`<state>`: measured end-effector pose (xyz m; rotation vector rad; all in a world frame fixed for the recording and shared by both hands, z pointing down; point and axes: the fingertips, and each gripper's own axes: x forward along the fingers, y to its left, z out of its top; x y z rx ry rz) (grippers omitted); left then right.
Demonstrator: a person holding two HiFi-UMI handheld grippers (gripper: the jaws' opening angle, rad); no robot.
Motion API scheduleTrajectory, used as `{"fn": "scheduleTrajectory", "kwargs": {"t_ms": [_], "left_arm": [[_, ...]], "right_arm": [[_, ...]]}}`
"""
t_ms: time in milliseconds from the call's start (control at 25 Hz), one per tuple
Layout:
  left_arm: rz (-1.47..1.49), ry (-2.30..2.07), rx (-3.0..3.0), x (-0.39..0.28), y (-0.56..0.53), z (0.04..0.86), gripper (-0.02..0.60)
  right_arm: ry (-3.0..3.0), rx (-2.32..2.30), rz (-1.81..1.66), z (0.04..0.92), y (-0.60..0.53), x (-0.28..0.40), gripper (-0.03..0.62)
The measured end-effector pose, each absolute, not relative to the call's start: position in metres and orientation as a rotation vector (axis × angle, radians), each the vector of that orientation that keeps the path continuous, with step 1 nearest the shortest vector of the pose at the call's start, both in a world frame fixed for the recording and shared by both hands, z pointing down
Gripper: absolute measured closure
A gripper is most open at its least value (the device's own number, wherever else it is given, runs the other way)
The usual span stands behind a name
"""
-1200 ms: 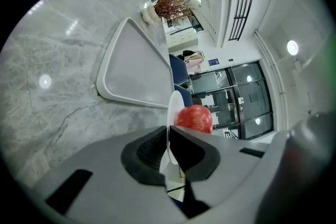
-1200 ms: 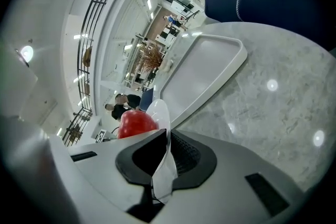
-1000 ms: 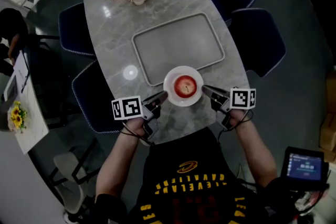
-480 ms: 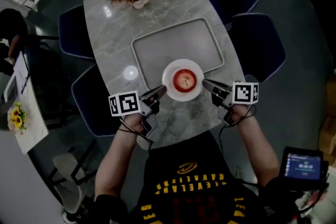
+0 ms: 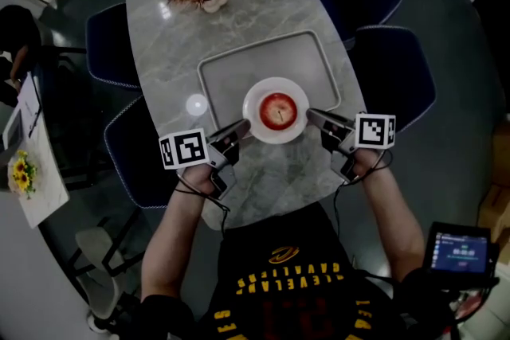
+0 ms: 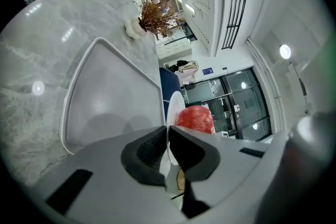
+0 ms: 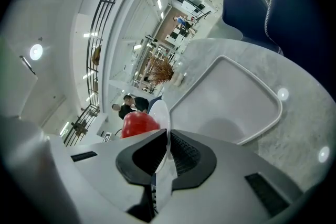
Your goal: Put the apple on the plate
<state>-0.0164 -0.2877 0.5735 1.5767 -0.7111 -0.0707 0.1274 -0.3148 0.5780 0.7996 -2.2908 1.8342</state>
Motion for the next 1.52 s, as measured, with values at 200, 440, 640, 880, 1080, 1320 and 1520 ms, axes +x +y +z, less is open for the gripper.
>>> {"fn": "scheduleTrajectory", "kwargs": {"t_ms": [200, 440, 640, 880, 1080, 1320, 1520], "left_arm": [[-0.078, -0.722, 1.568, -0.016, -0.284, 0.577, 0.561], [-0.086, -0.733, 1.563, -0.017, -0.286, 0.574, 0.561], [-0.088, -0.741, 1.557, -0.021, -0.285, 0.57, 0.561], [-0.076, -0.746, 1.549, -0.023, -0.284, 0.568, 0.561], [-0.08, -0.727, 1.548, -0.02, -0.283, 0.57, 0.561], [-0.06, -0.724, 1.538, -0.019, -0.282, 0.574, 0.561], [-0.052, -0.715, 1.525, -0.017, -0.28, 0.582, 0.561]], "right_arm": [[-2.301, 0.771, 1.82, 0.577, -0.313, 0.125, 0.562], [-2.284, 0.776, 1.808, 0.574, -0.317, 0.125, 0.563], [-2.316, 0.728, 1.799, 0.567, -0.319, 0.117, 0.563], [-2.312, 0.73, 1.797, 0.564, -0.32, 0.116, 0.563], [-2.316, 0.722, 1.793, 0.563, -0.319, 0.115, 0.563], [-2.284, 0.742, 1.785, 0.57, -0.318, 0.119, 0.563], [-2.247, 0.762, 1.784, 0.576, -0.315, 0.121, 0.563]]}}
